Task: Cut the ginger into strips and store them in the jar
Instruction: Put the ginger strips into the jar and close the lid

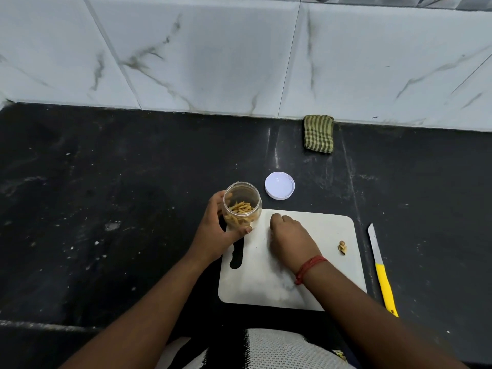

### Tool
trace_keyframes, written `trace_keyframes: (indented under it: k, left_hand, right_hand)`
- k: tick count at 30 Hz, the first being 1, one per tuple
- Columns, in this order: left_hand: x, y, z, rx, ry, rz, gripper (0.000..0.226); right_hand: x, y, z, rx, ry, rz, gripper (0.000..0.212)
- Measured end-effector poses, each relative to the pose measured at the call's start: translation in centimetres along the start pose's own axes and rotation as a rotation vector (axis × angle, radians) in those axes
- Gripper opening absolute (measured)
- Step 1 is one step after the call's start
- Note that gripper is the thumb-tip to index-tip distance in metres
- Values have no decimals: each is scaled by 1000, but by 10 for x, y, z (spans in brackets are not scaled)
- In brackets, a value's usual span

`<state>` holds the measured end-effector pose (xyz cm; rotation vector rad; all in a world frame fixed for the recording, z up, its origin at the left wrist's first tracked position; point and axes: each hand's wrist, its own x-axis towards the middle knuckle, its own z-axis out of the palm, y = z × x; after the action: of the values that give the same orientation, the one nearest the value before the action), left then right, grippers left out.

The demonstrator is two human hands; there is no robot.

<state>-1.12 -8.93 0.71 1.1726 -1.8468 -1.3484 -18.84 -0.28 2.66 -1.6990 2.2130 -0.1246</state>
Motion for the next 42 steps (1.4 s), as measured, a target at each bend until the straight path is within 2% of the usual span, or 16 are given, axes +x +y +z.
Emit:
trace_keyframes:
  k: [15, 18, 23, 26, 29, 34, 37, 42]
  left_hand:
    - [1, -2, 0, 16, -2, -5, 89]
    - [1, -3, 1, 11, -4, 2, 89]
    - [1, -3, 0, 6, -6, -11, 87]
    - [1, -3, 1, 5, -10, -19, 87]
    - [2, -3, 1, 4, -14, -24, 88]
    - [1, -2, 1, 1, -15, -33, 86]
    - [1, -3, 1, 0, -10, -38, 85]
    - [0, -2, 0, 0, -5, -33, 85]
  right_hand:
    - [5, 2, 4, 111, 35, -66, 33]
    - [6, 8, 5, 254, 27, -98, 33]
    - [6, 23, -8, 498, 105, 60, 31]
    - [7, 31, -10, 417, 53, 75, 27]
    - [6, 34, -9, 378, 0, 77, 33]
    - [-2, 31, -9, 262, 39, 125, 23]
    - [-4, 24, -4, 165, 40, 83, 9]
    - [-7, 11, 6, 39, 51, 14, 5]
